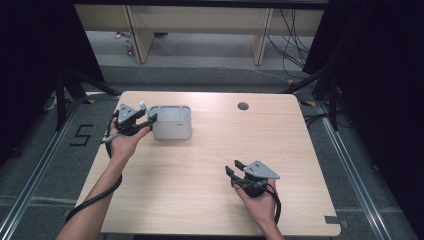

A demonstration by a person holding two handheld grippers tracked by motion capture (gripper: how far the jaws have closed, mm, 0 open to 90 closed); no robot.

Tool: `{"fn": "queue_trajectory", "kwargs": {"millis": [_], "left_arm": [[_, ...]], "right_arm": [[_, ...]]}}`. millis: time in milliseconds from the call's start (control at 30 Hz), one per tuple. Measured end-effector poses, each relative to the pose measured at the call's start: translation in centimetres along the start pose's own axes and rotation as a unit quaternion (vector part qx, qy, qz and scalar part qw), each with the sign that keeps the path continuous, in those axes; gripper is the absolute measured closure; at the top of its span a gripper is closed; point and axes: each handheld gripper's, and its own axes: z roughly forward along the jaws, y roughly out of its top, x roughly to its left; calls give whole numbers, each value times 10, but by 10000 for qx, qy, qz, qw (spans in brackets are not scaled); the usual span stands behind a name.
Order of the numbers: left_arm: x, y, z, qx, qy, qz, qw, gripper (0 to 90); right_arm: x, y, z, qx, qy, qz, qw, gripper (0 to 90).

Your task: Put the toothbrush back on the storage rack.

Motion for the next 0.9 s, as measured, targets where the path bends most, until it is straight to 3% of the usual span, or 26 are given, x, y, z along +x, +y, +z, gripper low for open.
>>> {"fn": "queue_trajectory", "kwargs": {"millis": [100, 233, 267, 367, 633, 767, 800, 833, 900], "left_arm": [[2, -4, -10, -22, 15, -12, 10000, 437], [4, -10, -18, 33, 69, -46, 10000, 434], [5, -15, -24, 51, 69, -129, 9999, 433], [6, -21, -31, 73, 78, -81, 9999, 433], [6, -49, -58, 18, 105, -150, 9998, 439], [5, -63, -72, 23, 168, -168, 9997, 443], [5, -67, -75, 5, 163, -186, 9997, 443], [4, -71, -79, 5, 188, -223, 9996, 445], [2, -80, -84, -86, 200, -268, 9994, 448]], "right_arm": [[-3, 1, -2, -11, -89, -106, 9999, 570], [-2, 1, -2, 17, 4, 32, 10000, 570], [-4, 0, -1, -39, 11, -25, 10000, 569], [-4, 0, -1, -35, 7, -34, 10000, 568], [-3, -2, -2, 47, 12, 92, 9999, 567], [-5, -2, -3, 60, -106, -73, 9999, 567], [-4, -2, -3, 98, -56, 45, 9999, 566], [-5, -2, -2, 38, -71, -39, 10000, 566], [-5, -2, -2, 93, -60, 39, 9999, 566]]}}
